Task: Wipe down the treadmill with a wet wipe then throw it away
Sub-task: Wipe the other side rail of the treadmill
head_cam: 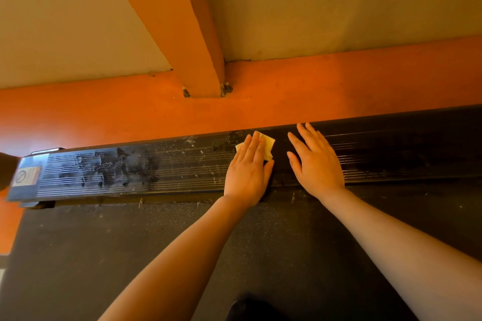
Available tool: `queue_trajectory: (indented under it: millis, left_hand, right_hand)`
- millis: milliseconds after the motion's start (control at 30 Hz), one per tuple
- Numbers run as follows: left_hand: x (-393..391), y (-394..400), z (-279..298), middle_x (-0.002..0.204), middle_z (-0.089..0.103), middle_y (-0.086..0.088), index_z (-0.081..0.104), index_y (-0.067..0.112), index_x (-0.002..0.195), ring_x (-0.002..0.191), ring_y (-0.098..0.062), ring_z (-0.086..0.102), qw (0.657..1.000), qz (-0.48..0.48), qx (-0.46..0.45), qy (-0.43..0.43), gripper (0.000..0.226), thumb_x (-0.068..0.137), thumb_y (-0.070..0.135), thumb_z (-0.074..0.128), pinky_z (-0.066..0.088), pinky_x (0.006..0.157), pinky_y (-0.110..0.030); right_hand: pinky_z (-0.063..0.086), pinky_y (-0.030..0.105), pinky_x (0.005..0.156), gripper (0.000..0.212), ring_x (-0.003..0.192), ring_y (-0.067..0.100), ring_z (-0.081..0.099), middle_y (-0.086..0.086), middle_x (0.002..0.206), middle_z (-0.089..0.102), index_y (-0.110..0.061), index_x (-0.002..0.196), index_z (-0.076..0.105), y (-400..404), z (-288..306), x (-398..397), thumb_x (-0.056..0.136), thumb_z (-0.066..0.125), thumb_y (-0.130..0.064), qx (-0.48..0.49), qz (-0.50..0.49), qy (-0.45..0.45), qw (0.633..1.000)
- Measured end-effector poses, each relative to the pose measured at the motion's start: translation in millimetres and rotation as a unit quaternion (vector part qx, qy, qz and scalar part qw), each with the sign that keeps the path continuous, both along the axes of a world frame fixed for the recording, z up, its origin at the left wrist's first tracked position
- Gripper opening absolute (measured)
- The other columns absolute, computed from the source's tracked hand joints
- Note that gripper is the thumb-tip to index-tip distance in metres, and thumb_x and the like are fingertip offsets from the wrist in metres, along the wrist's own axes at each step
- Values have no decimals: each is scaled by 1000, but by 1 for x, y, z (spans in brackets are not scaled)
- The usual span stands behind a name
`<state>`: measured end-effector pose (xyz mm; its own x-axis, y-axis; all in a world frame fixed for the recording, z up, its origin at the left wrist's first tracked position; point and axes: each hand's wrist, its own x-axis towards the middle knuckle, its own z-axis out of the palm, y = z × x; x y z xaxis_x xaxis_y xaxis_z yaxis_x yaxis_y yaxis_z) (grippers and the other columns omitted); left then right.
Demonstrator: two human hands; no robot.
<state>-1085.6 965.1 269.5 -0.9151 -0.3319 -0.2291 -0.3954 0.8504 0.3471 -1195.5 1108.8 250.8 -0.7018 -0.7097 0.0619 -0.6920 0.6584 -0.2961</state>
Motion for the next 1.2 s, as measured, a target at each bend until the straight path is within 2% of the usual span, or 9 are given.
queue_trajectory:
  millis: [300,500,633,700,800,867,1033,1200]
  left_hand:
    - [36,15,-4,162,-4,2,6,17,156,147,-12,-12,999,-32,-17,-2,68,99,47,25,-1,117,-29]
    - [-2,-2,1,163,-8,0,1,15,156,147,-12,-14,999,-24,-14,-17,68,103,47,29,-1,118,-30]
    - [-35,-16,6,163,-10,-4,-1,12,156,149,-16,-14,996,-74,-47,-34,70,103,50,24,-6,117,-32]
    - [-46,-22,9,164,-5,-3,5,12,156,150,-17,-8,995,-87,-38,-41,67,104,49,25,-3,118,-33]
    - [-55,-28,10,162,18,-5,18,14,155,148,-21,15,993,-106,-23,-43,62,103,47,30,13,119,-38]
    - [-57,-31,10,159,25,-4,21,19,154,146,-22,22,991,-125,-16,-36,58,104,46,33,18,117,-40]
    - [-60,-35,11,156,32,-1,26,24,153,143,-21,28,991,-129,-7,-23,54,104,45,33,26,115,-40]
    - [-44,-48,6,156,33,-1,28,23,152,143,-21,29,995,-97,-17,-28,53,104,45,32,27,114,-40]
  right_hand:
    - [29,43,112,45,142,33,34,16,150,41,-11,139,52,0,0,1,99,51,-30,-16,-3,2,1000]
    - [28,42,112,46,143,31,33,15,151,40,-11,140,51,0,-1,1,99,47,-32,-16,0,6,1000]
    - [29,44,112,46,142,32,34,16,150,41,-10,138,53,0,-3,0,97,53,-30,-21,0,6,1000]
    - [29,44,111,45,141,33,36,17,149,42,-9,137,54,1,-4,0,96,57,-28,-26,-1,7,1000]
    - [28,44,111,45,140,34,36,18,149,42,-9,136,55,2,-4,0,95,59,-27,-30,-2,5,1000]
    - [26,43,111,45,141,33,35,17,150,42,-9,137,54,2,-4,0,96,58,-28,-29,-4,2,1000]
    - [26,42,111,45,141,32,35,16,150,41,-9,137,54,2,-3,0,96,57,-29,-34,-5,-1,999]
    - [27,43,111,45,142,32,33,15,150,41,-11,137,54,2,-2,0,97,55,-30,-36,-4,-10,999]
